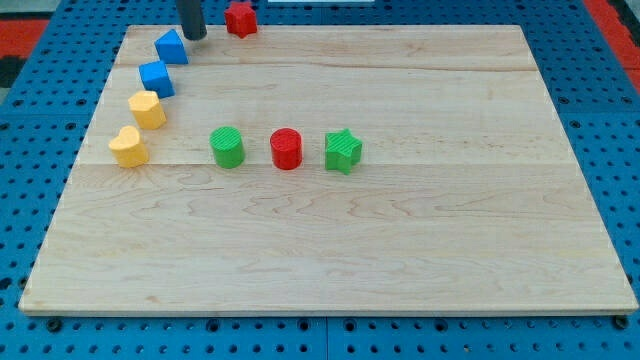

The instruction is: Push the blue triangle slightly towards the right of the board

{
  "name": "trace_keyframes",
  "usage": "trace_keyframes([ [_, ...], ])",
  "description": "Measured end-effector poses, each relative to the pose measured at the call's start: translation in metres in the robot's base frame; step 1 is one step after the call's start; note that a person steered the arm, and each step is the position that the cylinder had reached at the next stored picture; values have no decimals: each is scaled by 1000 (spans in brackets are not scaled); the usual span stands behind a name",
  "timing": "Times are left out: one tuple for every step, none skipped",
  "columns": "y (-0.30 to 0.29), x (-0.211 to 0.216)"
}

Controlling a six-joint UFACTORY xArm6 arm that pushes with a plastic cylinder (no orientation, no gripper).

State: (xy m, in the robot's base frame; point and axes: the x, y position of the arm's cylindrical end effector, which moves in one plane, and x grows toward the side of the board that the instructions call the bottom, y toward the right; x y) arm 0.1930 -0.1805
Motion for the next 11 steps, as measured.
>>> trace_keyframes([
  [4, -1],
  [23, -2],
  [-17, -2],
  [-56, -2],
  [-84, -2],
  [-81, -1],
  [-110, 4],
  [-97, 21],
  [-62, 28],
  [-34, 53],
  [-31, 89],
])
